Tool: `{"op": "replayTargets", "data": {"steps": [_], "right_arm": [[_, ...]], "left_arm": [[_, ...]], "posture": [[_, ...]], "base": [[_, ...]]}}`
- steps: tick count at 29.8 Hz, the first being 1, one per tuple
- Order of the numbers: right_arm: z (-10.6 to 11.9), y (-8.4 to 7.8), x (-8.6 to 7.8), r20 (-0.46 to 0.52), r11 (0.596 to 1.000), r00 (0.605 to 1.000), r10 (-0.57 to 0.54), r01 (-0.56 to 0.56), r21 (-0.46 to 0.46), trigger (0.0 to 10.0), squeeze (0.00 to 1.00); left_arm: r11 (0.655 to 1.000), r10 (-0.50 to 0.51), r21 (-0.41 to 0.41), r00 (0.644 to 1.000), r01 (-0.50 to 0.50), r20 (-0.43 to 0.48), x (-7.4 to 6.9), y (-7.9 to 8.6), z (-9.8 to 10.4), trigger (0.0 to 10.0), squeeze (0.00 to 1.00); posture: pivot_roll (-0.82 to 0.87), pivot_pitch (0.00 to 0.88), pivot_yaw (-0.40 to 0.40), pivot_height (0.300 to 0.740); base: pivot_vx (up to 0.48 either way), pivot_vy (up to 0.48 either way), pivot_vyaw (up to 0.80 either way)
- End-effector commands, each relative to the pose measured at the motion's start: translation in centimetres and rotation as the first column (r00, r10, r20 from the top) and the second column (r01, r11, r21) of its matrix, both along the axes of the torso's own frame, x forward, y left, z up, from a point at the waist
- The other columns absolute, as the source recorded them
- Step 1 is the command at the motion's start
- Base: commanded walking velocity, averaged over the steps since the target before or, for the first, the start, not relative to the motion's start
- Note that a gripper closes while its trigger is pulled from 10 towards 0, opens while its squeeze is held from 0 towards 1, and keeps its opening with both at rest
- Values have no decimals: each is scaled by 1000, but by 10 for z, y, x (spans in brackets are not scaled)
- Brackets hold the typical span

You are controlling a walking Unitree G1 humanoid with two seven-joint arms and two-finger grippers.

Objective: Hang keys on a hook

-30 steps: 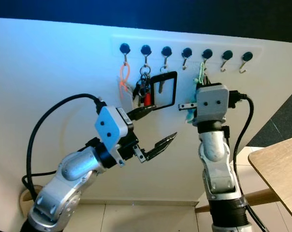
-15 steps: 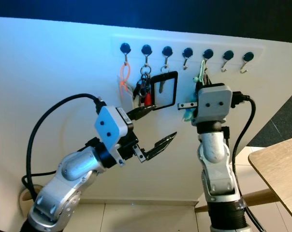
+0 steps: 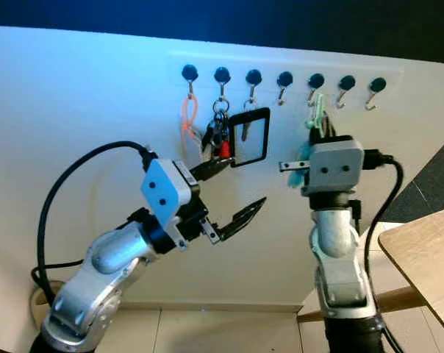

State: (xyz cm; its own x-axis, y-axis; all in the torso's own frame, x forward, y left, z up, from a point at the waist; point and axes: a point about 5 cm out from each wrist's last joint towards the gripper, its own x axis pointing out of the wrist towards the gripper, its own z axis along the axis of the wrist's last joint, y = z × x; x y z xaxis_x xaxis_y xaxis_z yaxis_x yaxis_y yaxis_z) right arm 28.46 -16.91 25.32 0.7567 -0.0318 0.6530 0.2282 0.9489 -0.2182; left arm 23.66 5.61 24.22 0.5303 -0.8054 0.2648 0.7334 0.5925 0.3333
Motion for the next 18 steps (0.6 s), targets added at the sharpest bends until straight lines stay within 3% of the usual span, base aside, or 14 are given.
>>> {"op": "replayTargets", "data": {"steps": [1,18], "right_arm": [[1,-7,-3,6,999,999,-35,35,-4,0,0],[-2,-16,-4,-13,997,997,-79,79,-11,0,0]], "left_arm": [[999,-22,-24,1000,22,9,-2,-4,4,10000,0],[1000,-25,-19,1000,25,7,-2,-4,2,10000,0]], "posture": [[57,119,-57,740],[53,119,-59,740]], "base": [[0,0,0],[0,0,0]]}}
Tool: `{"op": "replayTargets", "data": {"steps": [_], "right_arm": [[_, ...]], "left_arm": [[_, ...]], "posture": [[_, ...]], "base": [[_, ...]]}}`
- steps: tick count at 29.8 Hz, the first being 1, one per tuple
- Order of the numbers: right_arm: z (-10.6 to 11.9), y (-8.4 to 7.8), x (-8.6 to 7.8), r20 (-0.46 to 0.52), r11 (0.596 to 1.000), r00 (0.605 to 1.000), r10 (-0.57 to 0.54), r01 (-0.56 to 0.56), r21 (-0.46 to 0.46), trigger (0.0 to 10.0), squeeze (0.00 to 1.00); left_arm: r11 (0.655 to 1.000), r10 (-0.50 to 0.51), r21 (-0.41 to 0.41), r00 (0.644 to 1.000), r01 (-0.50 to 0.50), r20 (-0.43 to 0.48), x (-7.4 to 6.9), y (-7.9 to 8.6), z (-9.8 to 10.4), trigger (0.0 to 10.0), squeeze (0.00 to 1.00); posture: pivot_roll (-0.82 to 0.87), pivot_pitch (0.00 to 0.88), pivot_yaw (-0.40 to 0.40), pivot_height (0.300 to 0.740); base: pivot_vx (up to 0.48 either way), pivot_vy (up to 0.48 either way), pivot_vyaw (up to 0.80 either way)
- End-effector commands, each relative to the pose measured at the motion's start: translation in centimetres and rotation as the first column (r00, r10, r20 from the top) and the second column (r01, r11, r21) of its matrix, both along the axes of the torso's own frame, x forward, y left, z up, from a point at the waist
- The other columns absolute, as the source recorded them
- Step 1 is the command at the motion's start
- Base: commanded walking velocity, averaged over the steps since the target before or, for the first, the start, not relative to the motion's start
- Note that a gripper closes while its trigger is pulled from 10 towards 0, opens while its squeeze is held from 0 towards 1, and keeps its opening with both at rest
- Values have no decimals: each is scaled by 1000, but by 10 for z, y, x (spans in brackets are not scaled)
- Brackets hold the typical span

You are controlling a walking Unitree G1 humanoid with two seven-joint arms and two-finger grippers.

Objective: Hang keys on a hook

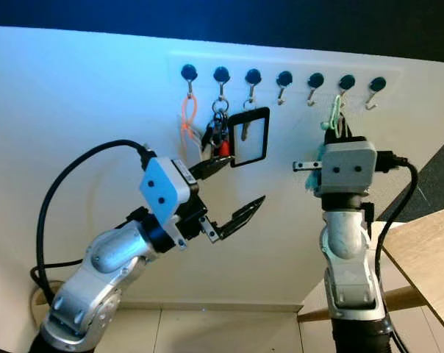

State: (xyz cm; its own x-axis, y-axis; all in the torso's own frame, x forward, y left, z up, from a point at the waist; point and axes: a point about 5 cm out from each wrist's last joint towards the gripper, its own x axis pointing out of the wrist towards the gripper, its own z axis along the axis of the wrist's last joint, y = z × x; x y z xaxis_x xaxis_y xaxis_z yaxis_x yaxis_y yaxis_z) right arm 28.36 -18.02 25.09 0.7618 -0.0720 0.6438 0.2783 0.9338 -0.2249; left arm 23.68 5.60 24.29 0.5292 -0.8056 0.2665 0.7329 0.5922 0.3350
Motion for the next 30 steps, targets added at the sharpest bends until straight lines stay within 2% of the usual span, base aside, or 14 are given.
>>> {"op": "replayTargets", "data": {"steps": [1,18,30], "right_arm": [[0,-5,-3,-1,1000,1000,-23,23,-7,0,0],[-2,-4,8,-47,999,999,-18,17,-31,0,0],[1,5,13,-57,997,998,25,-30,-76,0,0]], "left_arm": [[1000,-24,-18,1000,25,4,-2,-4,2,10000,0],[1000,-22,-17,1000,22,2,-2,-5,0,10000,0],[1000,-16,-21,1000,16,9,-1,-5,2,10000,0]], "posture": [[53,119,-59,740],[55,118,-65,740],[57,111,-77,740]], "base": [[0,0,0],[0,0,0],[0,0,0]]}}
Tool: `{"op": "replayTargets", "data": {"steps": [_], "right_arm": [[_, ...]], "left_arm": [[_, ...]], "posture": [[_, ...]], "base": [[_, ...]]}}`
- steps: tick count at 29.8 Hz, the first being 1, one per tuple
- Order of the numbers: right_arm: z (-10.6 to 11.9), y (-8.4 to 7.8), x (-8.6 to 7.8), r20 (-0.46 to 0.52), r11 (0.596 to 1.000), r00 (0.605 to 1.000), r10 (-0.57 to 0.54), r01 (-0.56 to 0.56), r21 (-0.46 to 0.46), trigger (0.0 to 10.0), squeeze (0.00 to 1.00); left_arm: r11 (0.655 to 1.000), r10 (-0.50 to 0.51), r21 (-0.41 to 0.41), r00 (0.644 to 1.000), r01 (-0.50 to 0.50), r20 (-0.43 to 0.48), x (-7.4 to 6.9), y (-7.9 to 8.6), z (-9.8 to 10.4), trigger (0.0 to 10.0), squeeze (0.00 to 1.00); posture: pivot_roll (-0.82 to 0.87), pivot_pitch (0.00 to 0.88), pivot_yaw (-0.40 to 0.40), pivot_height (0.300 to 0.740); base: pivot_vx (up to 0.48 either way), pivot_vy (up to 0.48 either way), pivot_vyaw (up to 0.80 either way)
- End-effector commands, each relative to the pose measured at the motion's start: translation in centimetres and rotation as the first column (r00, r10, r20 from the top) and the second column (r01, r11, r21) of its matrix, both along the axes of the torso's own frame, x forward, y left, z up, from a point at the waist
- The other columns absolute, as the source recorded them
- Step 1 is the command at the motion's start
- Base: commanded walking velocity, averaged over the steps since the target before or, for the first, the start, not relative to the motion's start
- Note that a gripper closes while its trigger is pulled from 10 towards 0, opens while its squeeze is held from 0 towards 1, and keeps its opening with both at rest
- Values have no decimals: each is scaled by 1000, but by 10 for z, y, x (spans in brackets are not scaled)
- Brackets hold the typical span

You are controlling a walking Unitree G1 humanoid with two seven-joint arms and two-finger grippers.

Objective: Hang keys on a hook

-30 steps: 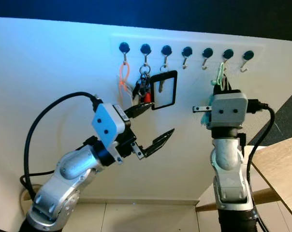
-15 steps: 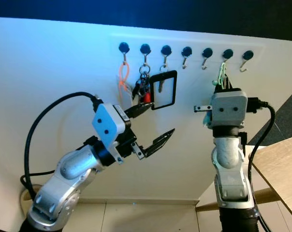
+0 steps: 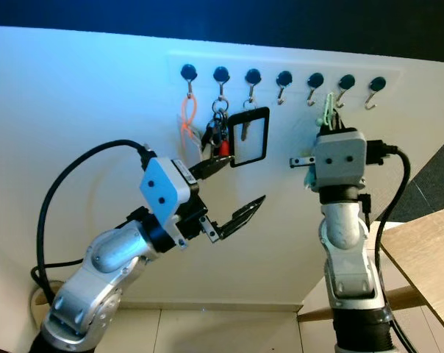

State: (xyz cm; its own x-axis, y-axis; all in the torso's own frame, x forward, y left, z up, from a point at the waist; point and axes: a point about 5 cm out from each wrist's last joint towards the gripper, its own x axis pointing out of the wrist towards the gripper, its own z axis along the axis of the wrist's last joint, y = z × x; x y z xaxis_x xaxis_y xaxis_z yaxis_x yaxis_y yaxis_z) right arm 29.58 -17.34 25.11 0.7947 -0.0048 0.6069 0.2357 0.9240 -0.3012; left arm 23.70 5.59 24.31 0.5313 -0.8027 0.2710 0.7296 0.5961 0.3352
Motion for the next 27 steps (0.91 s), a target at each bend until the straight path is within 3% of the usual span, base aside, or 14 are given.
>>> {"op": "replayTargets", "data": {"steps": [1,27], "right_arm": [[1,-1,1,-5,1000,1000,-1,0,-13,0,0],[2,-2,6,-20,966,994,-112,104,-235,0,0]], "left_arm": [[1000,-19,-17,1000,19,6,-2,-4,2,10000,0],[1000,-20,-20,1000,20,7,-2,-5,1,10000,0]], "posture": [[57,111,-79,740],[53,109,-83,740]], "base": [[0,0,0],[0,0,0]]}}
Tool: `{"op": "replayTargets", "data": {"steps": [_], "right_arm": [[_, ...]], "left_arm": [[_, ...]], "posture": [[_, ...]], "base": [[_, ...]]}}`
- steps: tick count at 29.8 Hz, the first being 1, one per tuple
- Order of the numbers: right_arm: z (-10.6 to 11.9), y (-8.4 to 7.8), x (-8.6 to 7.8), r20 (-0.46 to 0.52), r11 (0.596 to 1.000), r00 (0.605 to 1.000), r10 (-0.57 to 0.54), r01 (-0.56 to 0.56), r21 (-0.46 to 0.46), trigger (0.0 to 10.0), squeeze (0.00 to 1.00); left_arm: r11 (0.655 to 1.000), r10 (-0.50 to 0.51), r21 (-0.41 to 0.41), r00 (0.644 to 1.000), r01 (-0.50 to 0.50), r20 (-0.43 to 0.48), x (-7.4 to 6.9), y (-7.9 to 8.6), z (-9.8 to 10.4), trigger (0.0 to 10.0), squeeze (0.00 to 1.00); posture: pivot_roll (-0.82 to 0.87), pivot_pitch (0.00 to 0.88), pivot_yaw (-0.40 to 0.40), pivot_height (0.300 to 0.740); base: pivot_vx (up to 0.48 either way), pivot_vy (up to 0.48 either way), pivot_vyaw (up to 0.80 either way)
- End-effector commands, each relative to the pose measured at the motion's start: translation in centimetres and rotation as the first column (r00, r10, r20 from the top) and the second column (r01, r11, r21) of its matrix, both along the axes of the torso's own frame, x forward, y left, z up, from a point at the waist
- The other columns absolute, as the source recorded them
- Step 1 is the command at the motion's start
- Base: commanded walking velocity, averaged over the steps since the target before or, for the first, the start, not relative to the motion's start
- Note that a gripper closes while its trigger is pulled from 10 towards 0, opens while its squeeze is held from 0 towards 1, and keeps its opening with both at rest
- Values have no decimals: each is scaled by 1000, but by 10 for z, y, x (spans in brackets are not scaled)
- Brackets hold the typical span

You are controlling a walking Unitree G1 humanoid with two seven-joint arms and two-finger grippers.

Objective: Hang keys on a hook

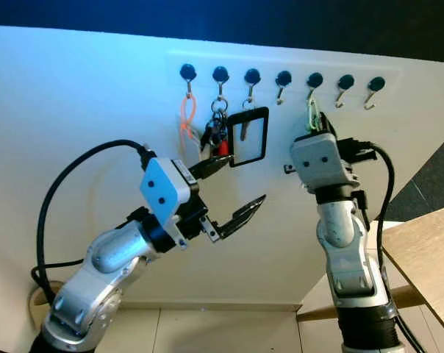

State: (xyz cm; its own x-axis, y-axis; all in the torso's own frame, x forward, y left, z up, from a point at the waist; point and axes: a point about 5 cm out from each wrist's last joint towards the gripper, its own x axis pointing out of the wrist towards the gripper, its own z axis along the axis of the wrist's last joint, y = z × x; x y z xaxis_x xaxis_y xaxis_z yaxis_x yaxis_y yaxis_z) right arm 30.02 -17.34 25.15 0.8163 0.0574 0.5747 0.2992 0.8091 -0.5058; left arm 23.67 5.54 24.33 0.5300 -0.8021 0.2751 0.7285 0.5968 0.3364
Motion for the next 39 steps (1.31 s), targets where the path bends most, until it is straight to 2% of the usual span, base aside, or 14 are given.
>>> {"op": "replayTargets", "data": {"steps": [1,11,13,14,16,18,19,20,21,22,23,31,32,39], "right_arm": [[2,-2,2,0,999,1000,-28,28,-34,0,0],[-3,0,5,-14,987,997,-80,78,-140,0,0],[-3,0,5,-16,985,996,-87,84,-151,275,0],[-5,-1,5,-18,983,995,-94,90,-159,1490,0],[-5,-1,5,-18,983,995,-94,90,-159,1490,0],[-8,-2,4,-27,984,995,-94,89,-154,3529,0],[-8,-2,4,-27,984,995,-94,89,-154,3529,0],[-10,-2,2,-35,991,997,-71,67,-114,9059,0],[-11,-3,1,-39,996,998,-56,53,-72,10000,125],[-11,-3,1,-39,996,998,-56,53,-72,10000,125],[-12,-4,0,-40,998,998,-45,43,-42,10000,1000],[-12,-5,2,-50,998,997,-59,58,-31,10000,969],[-13,-5,3,-56,996,995,-80,77,-52,10000,0],[-16,-6,3,-62,996,995,-83,79,-51,10000,0]], "left_arm": [[1000,-18,-18,1000,18,3,-1,-5,1,10000,0],[1000,-11,-16,1000,11,3,-1,-3,1,10000,0],[1000,-11,-16,1000,11,3,-1,-3,1,10000,0],[1000,-12,-15,1000,12,3,-1,-3,1,10000,0],[1000,-12,-15,1000,12,3,-1,-3,1,10000,0],[1000,-12,-15,1000,12,3,-1,-3,2,10000,0],[1000,-12,-15,1000,12,3,-1,-3,2,10000,0],[1000,-13,-14,1000,13,4,-2,-3,2,10000,0],[1000,-13,-14,1000,14,4,-2,-3,2,10000,0],[1000,-13,-14,1000,14,4,-2,-3,2,10000,0],[1000,-14,-14,1000,14,5,-2,-3,2,10000,0],[1000,-15,-14,1000,15,5,-2,-3,2,10000,0],[1000,-15,-14,1000,15,4,-2,-3,2,10000,0],[1000,-14,-14,1000,14,3,-2,-3,2,10000,0]], "posture": [[54,109,-83,740],[56,115,-82,740],[56,115,-82,740],[56,116,-81,740],[56,116,-81,740],[57,118,-80,740],[57,118,-80,740],[57,118,-79,740],[57,118,-78,740],[57,118,-78,740],[58,119,-78,740],[59,121,-78,740],[59,121,-78,740],[59,122,-79,740]], "base": [[0,0,0],[0,0,0],[0,0,0],[0,0,0],[0,0,0],[0,0,0],[0,0,0],[0,0,0],[0,0,0],[0,0,0],[0,0,0],[0,0,0],[0,0,0],[0,0,0]]}}
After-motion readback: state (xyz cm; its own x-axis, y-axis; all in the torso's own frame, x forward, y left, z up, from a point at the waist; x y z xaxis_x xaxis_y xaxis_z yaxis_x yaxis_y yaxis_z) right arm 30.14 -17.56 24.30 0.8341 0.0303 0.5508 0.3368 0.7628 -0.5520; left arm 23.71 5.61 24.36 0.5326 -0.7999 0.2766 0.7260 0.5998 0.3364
